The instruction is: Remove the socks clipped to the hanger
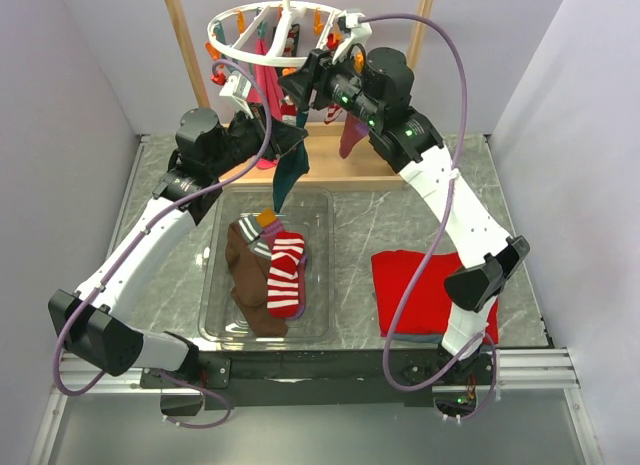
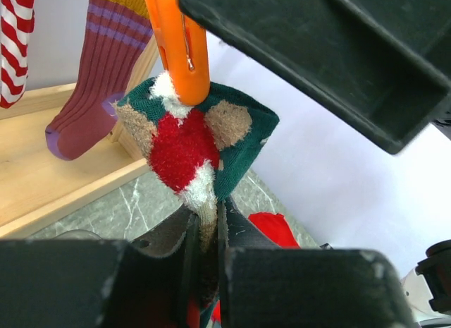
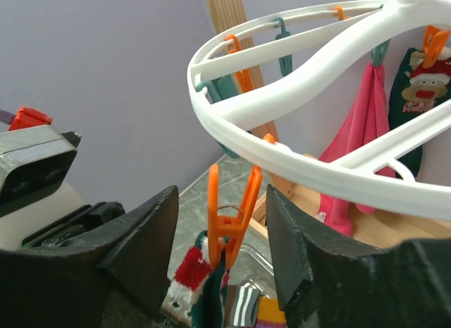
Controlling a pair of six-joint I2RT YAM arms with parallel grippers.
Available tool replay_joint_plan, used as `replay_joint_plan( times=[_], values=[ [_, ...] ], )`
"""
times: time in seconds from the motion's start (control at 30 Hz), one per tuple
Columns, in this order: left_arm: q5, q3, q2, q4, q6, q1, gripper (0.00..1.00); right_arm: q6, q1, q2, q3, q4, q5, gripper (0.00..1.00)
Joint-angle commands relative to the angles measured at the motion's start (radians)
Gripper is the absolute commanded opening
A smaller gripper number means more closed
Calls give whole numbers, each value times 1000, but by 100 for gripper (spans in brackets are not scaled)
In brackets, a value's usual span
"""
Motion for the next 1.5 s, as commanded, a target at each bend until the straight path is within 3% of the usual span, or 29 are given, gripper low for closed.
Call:
replay_joint_plan(
  times=[0.0,0.27,0.43,0.57,0.63,0.7,0.87,1.13,1.27,1.47],
  values=[
    [42,6,-43,16,-4,0,5,9,-6,24,57,35,-16,54],
    [43,9,-50,6,3,-1,3,18,-9,39,75,40,-22,48],
    [42,9,-55,-3,7,-1,2,27,-9,42,75,47,-24,35],
    [37,-3,-66,-14,10,-1,1,32,-9,40,73,52,-18,19],
    [34,-28,-73,-15,11,-1,1,30,-11,39,75,49,-13,5],
    [33,-54,-95,-17,8,-1,1,30,-9,45,76,46,-2,0],
    [19,-152,-165,-82,3,0,1,30,-11,48,77,26,4,0],
    [-229,-417,-294,-257,-125,2,1,41,-11,1,5,24,12,7],
    [-230,-549,-359,-234,-196,3,1,38,-11,-10,-16,23,12,7],
    [-373,-704,-342,-153,-283,6,1,47,-8,-16,-49,33,9,7]
  ],
)
